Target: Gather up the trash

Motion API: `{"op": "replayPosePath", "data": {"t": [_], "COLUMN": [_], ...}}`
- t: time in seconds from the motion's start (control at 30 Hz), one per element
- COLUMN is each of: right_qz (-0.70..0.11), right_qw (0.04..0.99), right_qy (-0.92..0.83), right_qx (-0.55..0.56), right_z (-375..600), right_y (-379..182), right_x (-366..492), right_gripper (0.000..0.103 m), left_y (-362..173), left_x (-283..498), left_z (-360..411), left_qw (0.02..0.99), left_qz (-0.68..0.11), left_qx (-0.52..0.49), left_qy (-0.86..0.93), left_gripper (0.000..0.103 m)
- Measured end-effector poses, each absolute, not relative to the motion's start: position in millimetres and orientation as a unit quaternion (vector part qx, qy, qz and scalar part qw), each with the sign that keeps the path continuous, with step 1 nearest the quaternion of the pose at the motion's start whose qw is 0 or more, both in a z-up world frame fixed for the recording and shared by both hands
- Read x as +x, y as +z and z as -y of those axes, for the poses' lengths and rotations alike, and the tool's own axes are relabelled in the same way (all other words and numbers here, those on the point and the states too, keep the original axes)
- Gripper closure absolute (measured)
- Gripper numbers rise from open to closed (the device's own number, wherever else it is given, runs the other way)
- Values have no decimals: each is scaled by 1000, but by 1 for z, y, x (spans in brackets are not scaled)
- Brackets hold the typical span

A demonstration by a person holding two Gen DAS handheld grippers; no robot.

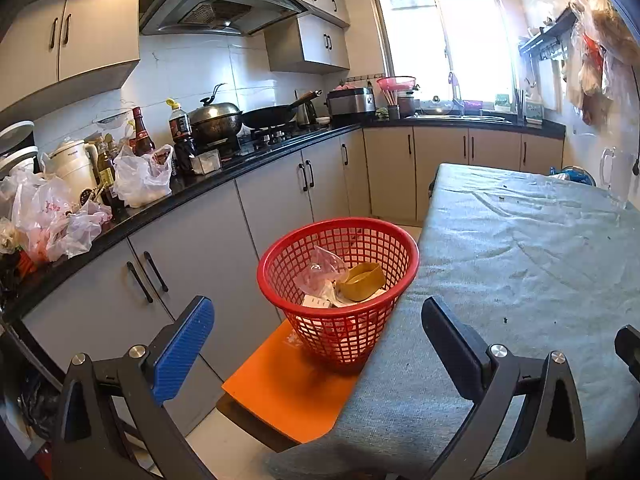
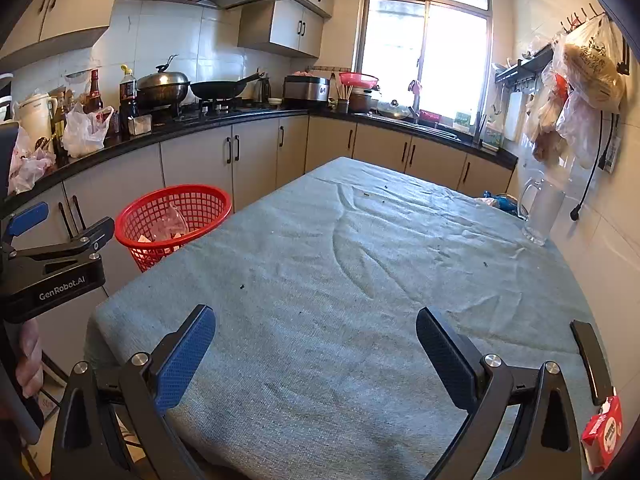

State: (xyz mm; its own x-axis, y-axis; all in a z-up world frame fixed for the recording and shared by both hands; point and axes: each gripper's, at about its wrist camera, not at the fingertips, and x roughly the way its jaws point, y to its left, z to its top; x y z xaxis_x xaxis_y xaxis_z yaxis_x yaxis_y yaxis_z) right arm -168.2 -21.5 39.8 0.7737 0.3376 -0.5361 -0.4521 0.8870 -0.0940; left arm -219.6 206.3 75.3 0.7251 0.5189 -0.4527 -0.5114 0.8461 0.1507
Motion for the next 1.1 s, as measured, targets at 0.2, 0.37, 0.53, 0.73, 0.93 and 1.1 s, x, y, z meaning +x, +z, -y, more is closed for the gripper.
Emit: {"op": "replayPosePath", "data": {"t": [0.2,0.37,0.53,0.73,0.93,1.1], "right_qz": [-266,-267,-270,-272,-277,-278], "right_qw": [934,933,932,932,930,930], "right_qy": [211,210,210,210,209,209], "right_qx": [-114,-117,-118,-119,-119,-120], "right_z": [18,15,14,14,14,14], "right_y": [37,37,35,34,31,30], "right_x": [-168,-168,-168,-168,-167,-166], "right_gripper": [1,1,1,1,1,1], "left_y": [72,69,69,68,65,65], "left_x": [-219,-218,-218,-218,-217,-216], "left_z": [-207,-208,-210,-210,-207,-203], "left_qw": [929,928,928,928,929,929], "left_qz": [-249,-249,-250,-250,-252,-254], "left_qx": [7,5,4,6,9,12], "left_qy": [276,277,276,276,272,268], "left_gripper": [0,0,0,0,0,0]}}
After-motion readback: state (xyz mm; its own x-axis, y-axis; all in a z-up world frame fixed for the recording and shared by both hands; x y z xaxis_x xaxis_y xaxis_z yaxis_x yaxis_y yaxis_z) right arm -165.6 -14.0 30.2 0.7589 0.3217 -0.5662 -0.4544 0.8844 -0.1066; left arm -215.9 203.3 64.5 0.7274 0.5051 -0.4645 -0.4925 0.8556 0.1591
